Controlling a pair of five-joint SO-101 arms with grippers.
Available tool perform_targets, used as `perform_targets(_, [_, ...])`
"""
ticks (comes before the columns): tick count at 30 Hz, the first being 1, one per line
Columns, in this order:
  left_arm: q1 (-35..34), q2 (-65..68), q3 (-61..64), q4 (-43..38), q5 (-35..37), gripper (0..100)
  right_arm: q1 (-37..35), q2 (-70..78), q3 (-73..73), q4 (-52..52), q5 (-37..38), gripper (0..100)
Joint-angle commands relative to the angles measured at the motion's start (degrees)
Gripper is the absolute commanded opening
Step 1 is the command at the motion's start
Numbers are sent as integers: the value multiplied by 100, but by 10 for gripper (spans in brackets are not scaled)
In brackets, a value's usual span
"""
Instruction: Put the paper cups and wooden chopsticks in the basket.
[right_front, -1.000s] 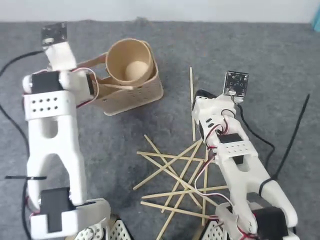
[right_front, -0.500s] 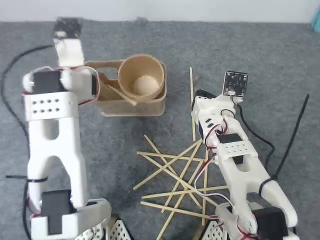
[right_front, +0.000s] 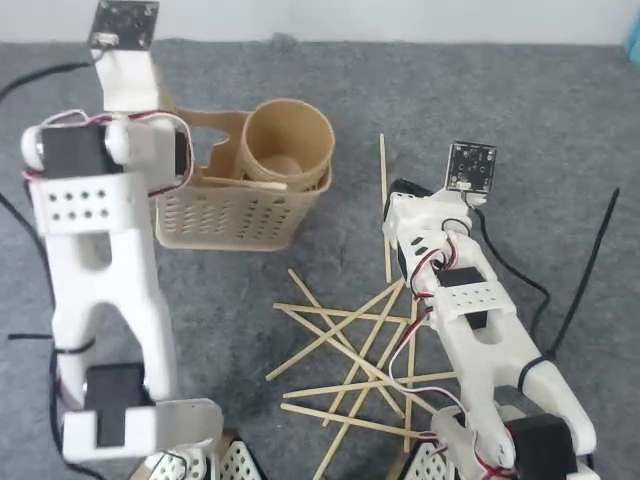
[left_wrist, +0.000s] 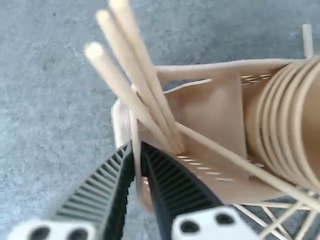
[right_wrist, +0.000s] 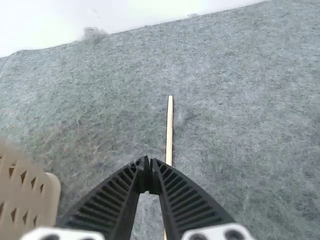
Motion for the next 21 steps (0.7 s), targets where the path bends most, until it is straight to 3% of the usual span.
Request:
perform_targets(1, [-308,738,-127,-220,193,11,31,-224,-396,22,62,9])
perform_targets(9, [-598,1222,-338,-229,158,19,-48,382,-695,22,70,9])
perform_targets(12, [-563,1134,-708,211,193,94,-31,892,-993,22,70,9])
perform_targets(16, [-738,738,-822,202,343,216,-13,1191,-1169,22,70,9])
perform_targets(21, [-1037,-53,-813,202,308,232,-13,1191,-1178,22,70,9])
